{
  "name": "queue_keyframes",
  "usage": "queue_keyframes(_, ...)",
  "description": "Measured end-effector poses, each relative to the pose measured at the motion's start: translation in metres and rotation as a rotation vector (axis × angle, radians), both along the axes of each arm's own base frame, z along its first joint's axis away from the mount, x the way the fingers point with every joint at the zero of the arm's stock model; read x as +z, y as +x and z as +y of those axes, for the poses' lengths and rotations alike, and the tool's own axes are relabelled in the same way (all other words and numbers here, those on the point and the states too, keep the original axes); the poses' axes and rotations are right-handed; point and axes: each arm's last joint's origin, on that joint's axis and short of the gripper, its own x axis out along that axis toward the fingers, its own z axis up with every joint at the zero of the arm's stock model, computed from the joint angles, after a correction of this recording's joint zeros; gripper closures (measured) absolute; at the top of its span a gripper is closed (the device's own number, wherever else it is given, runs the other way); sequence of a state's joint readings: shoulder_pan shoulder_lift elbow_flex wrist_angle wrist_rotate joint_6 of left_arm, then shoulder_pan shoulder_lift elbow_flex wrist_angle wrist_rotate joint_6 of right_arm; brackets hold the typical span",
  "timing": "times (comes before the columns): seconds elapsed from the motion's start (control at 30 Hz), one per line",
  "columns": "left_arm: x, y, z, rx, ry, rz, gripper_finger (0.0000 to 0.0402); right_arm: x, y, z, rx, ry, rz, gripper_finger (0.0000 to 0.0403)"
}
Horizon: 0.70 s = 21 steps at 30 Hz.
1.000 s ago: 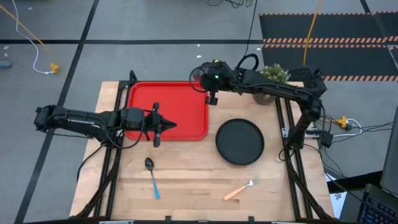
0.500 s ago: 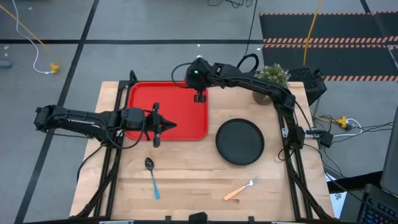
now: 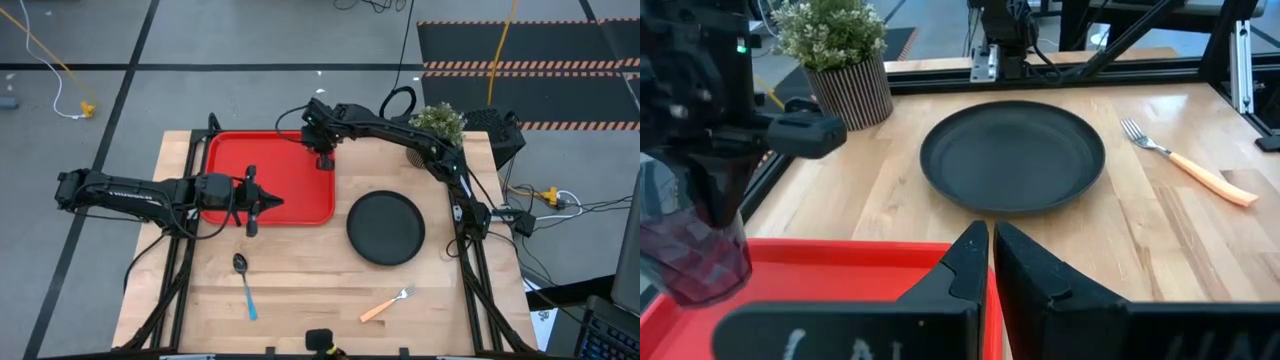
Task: Pick and place plate/cup/fork/spoon on tray
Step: Put the black cup on the top right of the red tray
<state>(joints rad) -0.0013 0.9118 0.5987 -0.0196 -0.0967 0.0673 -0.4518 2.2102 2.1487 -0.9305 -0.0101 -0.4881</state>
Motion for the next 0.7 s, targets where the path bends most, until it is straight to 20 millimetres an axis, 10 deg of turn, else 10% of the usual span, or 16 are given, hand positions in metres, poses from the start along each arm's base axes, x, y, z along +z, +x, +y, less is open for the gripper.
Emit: queue_keyframes(0.7, 0.000, 0.000, 0.000, -0.003, 0.009, -0.002, 0.0376, -0.010, -0.009, -0.019, -0.056, 0.108, -0.044, 0.0397)
